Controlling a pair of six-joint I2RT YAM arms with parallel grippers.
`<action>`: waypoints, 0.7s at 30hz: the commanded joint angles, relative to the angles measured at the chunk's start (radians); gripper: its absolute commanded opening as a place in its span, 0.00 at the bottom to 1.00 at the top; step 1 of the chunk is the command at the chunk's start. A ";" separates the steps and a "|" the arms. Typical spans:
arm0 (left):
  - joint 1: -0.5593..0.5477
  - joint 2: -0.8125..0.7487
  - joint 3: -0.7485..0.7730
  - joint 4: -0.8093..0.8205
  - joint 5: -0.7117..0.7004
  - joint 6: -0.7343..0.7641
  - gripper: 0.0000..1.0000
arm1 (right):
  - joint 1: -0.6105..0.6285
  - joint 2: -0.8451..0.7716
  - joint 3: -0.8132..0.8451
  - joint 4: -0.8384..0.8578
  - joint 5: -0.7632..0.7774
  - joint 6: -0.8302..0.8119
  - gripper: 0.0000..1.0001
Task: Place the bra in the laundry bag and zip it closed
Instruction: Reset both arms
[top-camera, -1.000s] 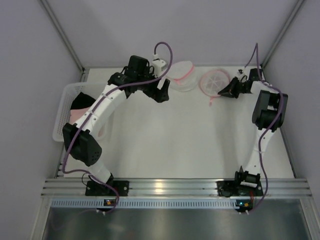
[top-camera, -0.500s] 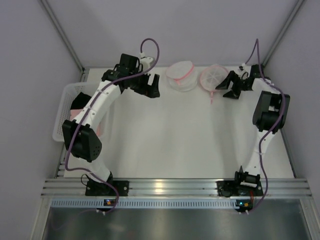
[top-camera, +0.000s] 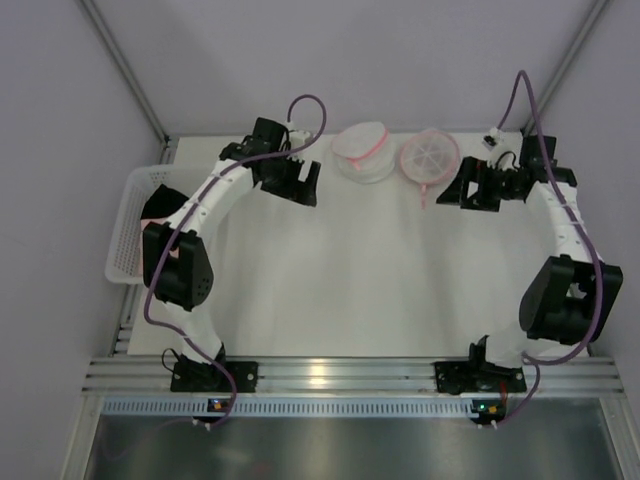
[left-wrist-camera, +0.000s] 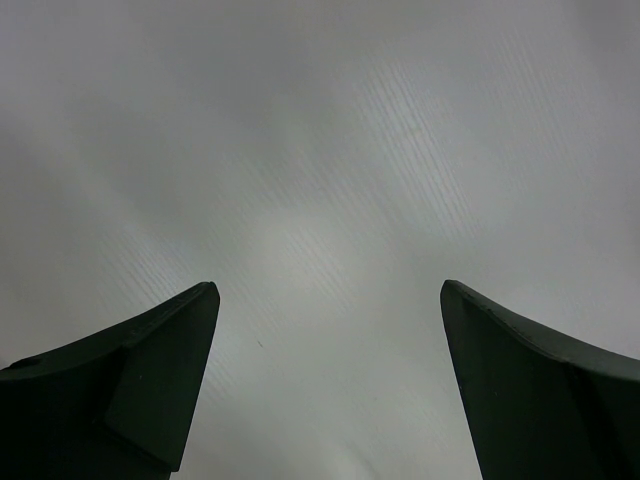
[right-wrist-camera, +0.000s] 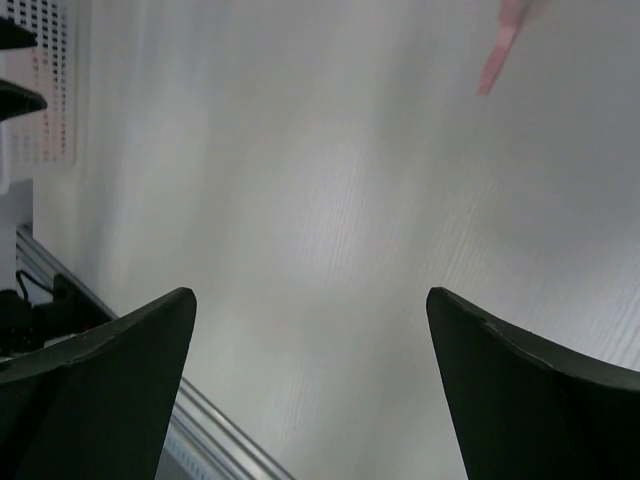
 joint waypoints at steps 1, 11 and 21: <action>0.006 -0.031 -0.068 -0.002 -0.021 -0.020 0.98 | 0.050 -0.105 -0.150 0.016 -0.037 -0.026 0.99; 0.005 -0.166 -0.292 0.047 -0.023 -0.059 0.98 | 0.265 -0.284 -0.348 0.101 0.046 -0.020 1.00; 0.003 -0.209 -0.296 0.057 -0.058 -0.084 0.98 | 0.291 -0.280 -0.323 0.080 0.037 -0.023 1.00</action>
